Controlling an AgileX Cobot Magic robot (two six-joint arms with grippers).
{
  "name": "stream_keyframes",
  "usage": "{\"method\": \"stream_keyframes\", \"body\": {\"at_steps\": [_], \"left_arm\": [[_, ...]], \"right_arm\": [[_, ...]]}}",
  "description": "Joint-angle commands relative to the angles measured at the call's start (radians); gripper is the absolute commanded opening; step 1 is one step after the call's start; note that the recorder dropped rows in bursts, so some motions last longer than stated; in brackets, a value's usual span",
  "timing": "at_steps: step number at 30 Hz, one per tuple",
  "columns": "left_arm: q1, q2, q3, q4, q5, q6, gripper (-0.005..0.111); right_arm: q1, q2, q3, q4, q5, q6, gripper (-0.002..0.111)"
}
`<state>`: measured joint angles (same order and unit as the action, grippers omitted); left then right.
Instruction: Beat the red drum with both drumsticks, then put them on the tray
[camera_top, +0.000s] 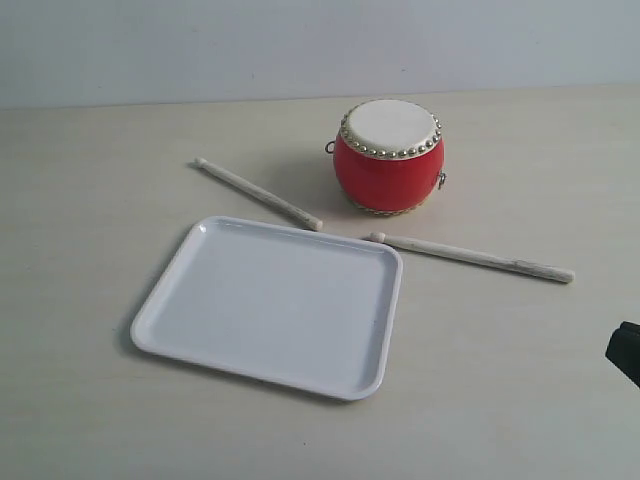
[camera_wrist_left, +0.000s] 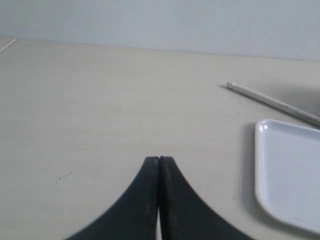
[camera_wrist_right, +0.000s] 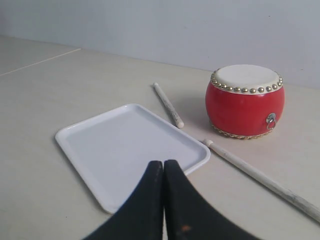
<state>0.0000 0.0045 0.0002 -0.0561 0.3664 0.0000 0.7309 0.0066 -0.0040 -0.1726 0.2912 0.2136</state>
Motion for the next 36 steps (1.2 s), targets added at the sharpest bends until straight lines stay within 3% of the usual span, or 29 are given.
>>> {"method": "stream_keyframes", "body": {"at_steps": [1, 36], "left_arm": [[0.001, -0.005, 0.0, -0.009, -0.01, -0.009, 0.001], [0.001, -0.005, 0.0, -0.009, -0.01, -0.008, 0.001]], "right_arm": [[0.003, -0.007, 0.004, 0.004, -0.007, -0.002, 0.0], [0.003, -0.007, 0.004, 0.004, -0.053, 0.0, 0.0]]}}
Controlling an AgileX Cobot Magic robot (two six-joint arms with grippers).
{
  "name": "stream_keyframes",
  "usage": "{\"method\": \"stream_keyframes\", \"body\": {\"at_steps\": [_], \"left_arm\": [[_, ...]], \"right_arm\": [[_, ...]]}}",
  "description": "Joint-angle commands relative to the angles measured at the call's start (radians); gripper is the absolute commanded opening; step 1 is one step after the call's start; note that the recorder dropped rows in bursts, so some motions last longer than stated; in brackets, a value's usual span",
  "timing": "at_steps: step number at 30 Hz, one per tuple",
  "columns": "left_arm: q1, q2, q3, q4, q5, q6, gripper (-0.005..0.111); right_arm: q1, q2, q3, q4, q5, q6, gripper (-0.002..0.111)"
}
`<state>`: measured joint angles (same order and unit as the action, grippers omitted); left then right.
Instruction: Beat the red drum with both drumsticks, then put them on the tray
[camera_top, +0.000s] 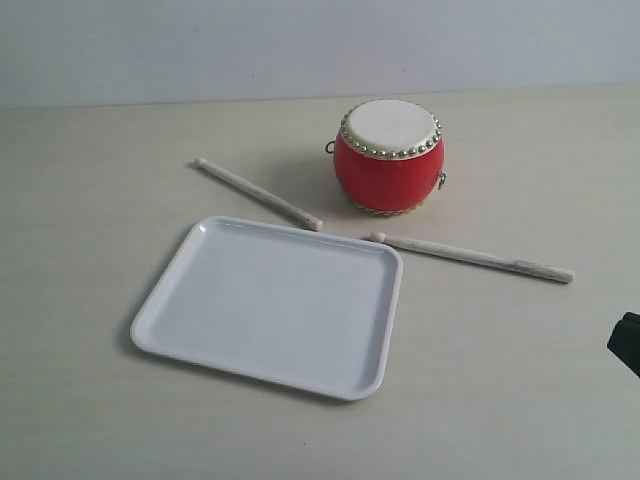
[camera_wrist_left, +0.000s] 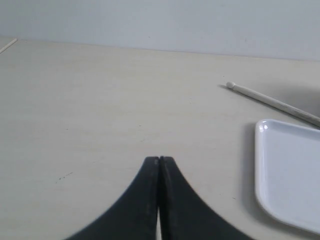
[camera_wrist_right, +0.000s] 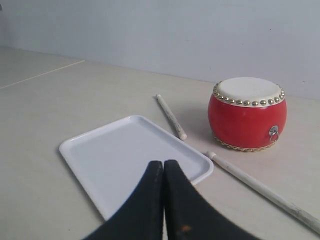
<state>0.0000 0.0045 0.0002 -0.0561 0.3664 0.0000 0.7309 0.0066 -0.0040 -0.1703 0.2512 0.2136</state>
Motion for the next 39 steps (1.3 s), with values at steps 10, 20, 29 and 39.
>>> {"method": "stream_keyframes", "body": {"at_steps": [10, 20, 29, 39], "left_arm": [[0.001, -0.005, 0.0, -0.009, -0.01, -0.008, 0.001], [0.001, -0.005, 0.0, -0.009, -0.01, -0.008, 0.001], [0.001, -0.005, 0.0, -0.009, -0.01, -0.008, 0.001], [0.001, -0.005, 0.0, -0.009, -0.01, -0.008, 0.001]], "right_arm": [[0.003, -0.007, 0.004, 0.002, -0.021, 0.0, 0.0], [0.003, -0.007, 0.004, 0.002, -0.074, -0.002, 0.0], [0.003, -0.007, 0.004, 0.01, -0.122, -0.002, 0.0], [0.003, -0.007, 0.004, 0.064, -0.216, -0.001, 0.0]]}}
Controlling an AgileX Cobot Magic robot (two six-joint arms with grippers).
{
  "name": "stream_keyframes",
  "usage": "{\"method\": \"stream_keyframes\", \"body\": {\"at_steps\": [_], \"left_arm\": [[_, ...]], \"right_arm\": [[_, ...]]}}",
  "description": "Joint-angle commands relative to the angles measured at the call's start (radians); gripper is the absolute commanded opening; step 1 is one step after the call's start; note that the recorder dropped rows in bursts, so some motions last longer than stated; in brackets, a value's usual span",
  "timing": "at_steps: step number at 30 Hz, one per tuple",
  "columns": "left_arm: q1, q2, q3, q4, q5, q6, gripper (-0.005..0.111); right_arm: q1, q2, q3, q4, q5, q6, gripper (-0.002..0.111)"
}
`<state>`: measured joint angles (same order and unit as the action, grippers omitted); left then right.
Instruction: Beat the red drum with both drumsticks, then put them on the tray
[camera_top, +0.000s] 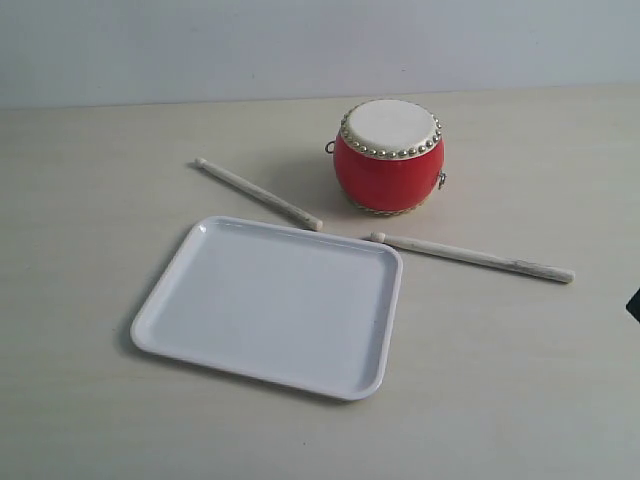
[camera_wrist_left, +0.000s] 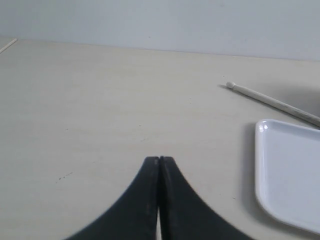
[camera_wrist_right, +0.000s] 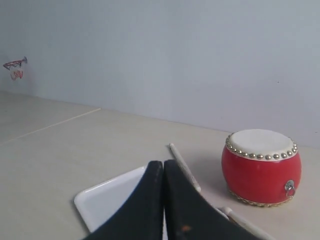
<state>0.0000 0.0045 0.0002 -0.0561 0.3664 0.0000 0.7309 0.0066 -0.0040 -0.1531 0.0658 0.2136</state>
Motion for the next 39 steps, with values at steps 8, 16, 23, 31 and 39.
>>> {"method": "stream_keyframes", "body": {"at_steps": [8, 16, 23, 31, 39], "left_arm": [[0.001, -0.005, 0.0, -0.009, -0.01, -0.008, 0.001], [0.001, -0.005, 0.0, -0.009, -0.01, -0.008, 0.001], [0.001, -0.005, 0.0, -0.009, -0.01, -0.008, 0.001], [0.001, -0.005, 0.0, -0.009, -0.01, -0.008, 0.001], [0.001, -0.005, 0.0, -0.009, -0.01, -0.008, 0.001]], "right_arm": [[0.003, -0.007, 0.004, 0.12, -0.042, 0.002, 0.0], [0.003, -0.007, 0.004, 0.187, 0.045, -0.001, 0.0], [0.003, -0.007, 0.004, 0.173, 0.066, -0.002, 0.0], [0.003, -0.004, -0.022, 0.331, -0.317, -0.066, 0.0], [0.003, 0.33, -0.399, 1.561, -0.491, -1.436, 0.0]]}}
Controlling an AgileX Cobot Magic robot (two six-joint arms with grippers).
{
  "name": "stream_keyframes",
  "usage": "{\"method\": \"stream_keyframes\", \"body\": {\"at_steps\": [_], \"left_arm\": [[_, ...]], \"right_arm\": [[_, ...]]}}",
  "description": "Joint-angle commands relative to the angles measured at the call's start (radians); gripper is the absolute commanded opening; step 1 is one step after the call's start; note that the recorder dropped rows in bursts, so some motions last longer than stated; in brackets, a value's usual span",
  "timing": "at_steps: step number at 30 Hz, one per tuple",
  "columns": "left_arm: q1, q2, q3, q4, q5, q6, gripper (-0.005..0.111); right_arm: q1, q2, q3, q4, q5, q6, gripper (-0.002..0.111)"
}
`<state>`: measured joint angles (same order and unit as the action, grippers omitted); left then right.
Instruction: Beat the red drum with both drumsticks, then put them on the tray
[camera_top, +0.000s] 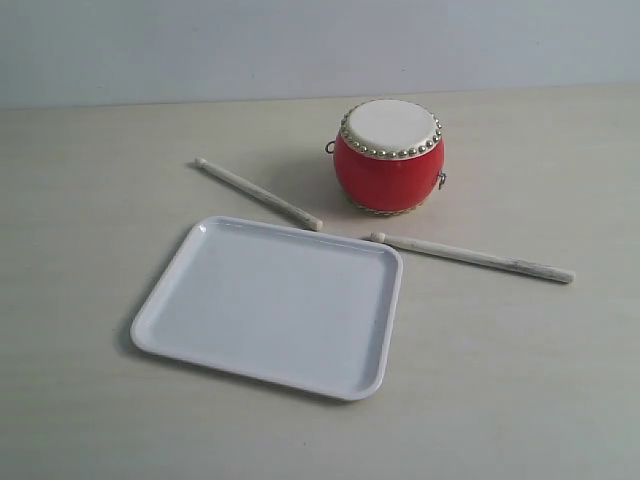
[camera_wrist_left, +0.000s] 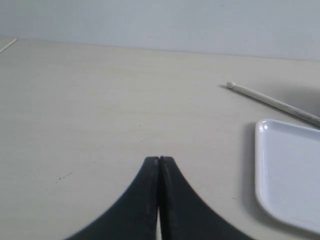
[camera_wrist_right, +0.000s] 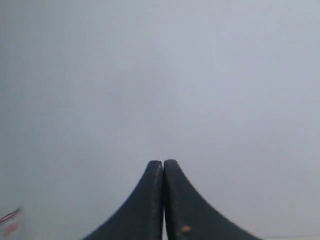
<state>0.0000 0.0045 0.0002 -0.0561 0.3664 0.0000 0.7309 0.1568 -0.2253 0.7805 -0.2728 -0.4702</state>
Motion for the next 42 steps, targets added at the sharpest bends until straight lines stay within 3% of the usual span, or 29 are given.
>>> {"method": "stream_keyframes", "body": {"at_steps": [1, 3, 4, 5, 8, 12, 18, 22, 28, 33, 38, 42], "left_arm": [[0.001, -0.005, 0.0, -0.009, -0.01, -0.008, 0.001], [0.001, -0.005, 0.0, -0.009, -0.01, -0.008, 0.001], [0.001, -0.005, 0.0, -0.009, -0.01, -0.008, 0.001], [0.001, -0.005, 0.0, -0.009, -0.01, -0.008, 0.001], [0.001, -0.005, 0.0, -0.009, -0.01, -0.008, 0.001], [0.001, -0.005, 0.0, -0.009, -0.01, -0.008, 0.001], [0.001, -0.005, 0.0, -0.009, -0.01, -0.008, 0.001], [0.001, -0.005, 0.0, -0.009, -0.01, -0.008, 0.001], [0.001, -0.005, 0.0, -0.009, -0.01, -0.008, 0.001], [0.001, -0.005, 0.0, -0.009, -0.01, -0.008, 0.001], [0.001, -0.005, 0.0, -0.009, -0.01, -0.008, 0.001], [0.001, -0.005, 0.0, -0.009, -0.01, -0.008, 0.001]], "right_arm": [[0.003, 0.248, -0.235, 0.772, -0.207, -0.976, 0.0], [0.003, 0.38, -0.335, 0.964, -0.284, -1.386, 0.0], [0.003, 0.457, -0.379, 0.964, -0.328, -1.587, 0.0], [0.003, 0.53, -0.41, 0.964, -0.362, -1.647, 0.0], [0.001, 0.752, -0.502, 0.964, -0.483, -1.647, 0.0], [-0.001, 1.002, -0.6, 0.849, -0.477, -1.647, 0.0], [-0.055, 1.326, -0.683, 0.344, -0.466, -1.647, 0.0], [-0.198, 1.431, -0.733, 0.248, -0.346, -1.647, 0.0], [-0.483, 1.494, -0.801, 0.221, 0.051, -1.647, 0.0], [-0.626, 1.495, -0.833, 0.334, 0.19, -1.647, 0.0], [-0.686, 1.495, -0.853, 0.52, 0.19, -1.647, 0.0], [-0.707, 1.496, -0.908, 0.881, 0.064, -1.647, 0.0]]}}
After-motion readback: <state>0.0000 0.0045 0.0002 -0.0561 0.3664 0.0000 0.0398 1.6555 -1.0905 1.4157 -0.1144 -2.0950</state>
